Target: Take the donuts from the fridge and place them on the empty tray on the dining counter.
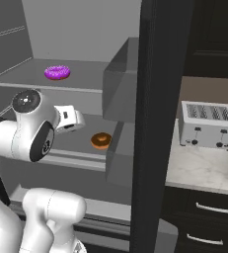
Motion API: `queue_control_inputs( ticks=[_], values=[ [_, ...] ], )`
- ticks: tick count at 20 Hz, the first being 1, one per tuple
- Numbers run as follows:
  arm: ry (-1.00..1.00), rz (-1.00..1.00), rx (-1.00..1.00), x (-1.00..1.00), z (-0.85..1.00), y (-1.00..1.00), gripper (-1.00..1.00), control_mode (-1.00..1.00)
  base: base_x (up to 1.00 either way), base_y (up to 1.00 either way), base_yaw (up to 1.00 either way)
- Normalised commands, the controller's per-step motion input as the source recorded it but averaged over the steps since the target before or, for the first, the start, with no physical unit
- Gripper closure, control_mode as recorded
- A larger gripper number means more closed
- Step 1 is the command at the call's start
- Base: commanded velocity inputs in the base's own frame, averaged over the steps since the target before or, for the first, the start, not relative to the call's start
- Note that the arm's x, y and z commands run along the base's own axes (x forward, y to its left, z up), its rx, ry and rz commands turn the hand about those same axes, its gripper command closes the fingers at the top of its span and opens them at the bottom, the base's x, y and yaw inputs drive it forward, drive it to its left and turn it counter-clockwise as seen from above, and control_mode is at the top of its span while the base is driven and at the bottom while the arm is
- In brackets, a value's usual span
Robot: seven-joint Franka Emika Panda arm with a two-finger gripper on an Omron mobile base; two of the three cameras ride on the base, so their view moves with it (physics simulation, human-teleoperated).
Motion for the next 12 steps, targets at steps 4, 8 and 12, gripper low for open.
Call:
queue_control_inputs(
  ticks=[4,8,12],
  values=[
    [0.05,0.00,0.00,0.04,0.08,0.11,-1.00,-1.00,0.00,0.00,0.00],
    [0.00,0.01,0.00,0.00,0.62,0.30,-1.00,-1.00,0.00,0.00,0.00],
    [-0.02,0.03,0.00,0.00,0.64,0.32,-1.00,-1.00,0.00,0.00,0.00]
  ],
)
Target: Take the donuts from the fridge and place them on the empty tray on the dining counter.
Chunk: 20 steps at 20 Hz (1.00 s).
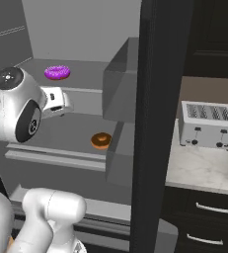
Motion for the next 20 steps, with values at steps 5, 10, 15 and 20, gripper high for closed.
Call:
queue_control_inputs(
  ticks=[5,10,15,20],
  values=[
    [0.00,0.01,0.00,0.21,0.68,0.24,-1.00,-1.00,0.00,0.00,0.00],
    [0.00,0.03,0.01,0.29,0.37,0.23,-1.00,-1.00,0.00,0.00,0.00],
    [-0.10,0.08,0.00,0.30,0.01,0.33,-1.00,-1.00,0.00,0.00,0.00],
    [-0.22,0.12,0.00,0.32,0.02,0.34,-1.00,-1.00,0.00,0.00,0.00]
  ],
)
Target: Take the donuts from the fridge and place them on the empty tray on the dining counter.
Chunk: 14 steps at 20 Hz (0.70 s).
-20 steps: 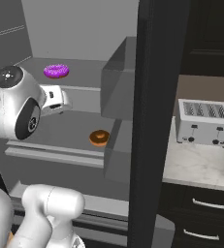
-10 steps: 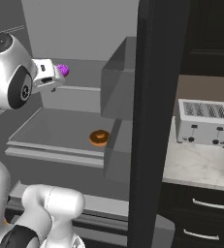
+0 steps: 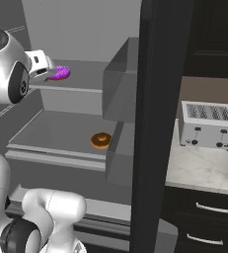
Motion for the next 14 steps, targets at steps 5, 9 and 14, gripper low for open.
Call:
queue_control_inputs(
  ticks=[5,9,14],
  values=[
    [0.02,0.05,0.00,0.58,0.01,0.03,-1.00,-1.00,0.00,0.00,0.00],
    [0.19,0.02,0.00,0.74,0.20,0.00,-1.00,-1.00,0.00,0.00,0.00],
    [0.16,0.00,0.00,0.76,0.19,0.02,-1.00,-1.00,0.00,0.00,0.00]
  ],
)
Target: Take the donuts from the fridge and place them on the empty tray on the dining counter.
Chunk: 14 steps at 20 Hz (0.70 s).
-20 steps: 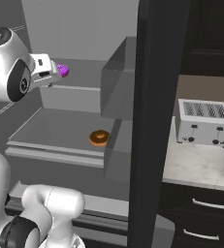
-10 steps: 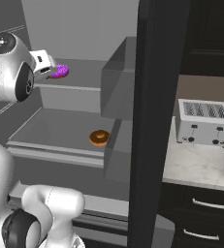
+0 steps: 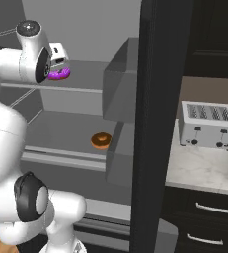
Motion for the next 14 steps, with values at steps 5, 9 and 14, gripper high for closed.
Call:
queue_control_inputs(
  ticks=[5,9,14],
  values=[
    [-0.02,0.02,0.00,0.50,-0.15,0.23,-1.00,-1.00,0.00,0.00,0.00],
    [-0.04,0.03,-0.04,0.33,-0.23,0.44,-1.00,-1.00,0.00,0.00,0.00],
    [-0.01,0.03,-0.01,0.49,-0.19,0.27,-1.00,-1.00,0.00,0.00,0.00]
  ],
)
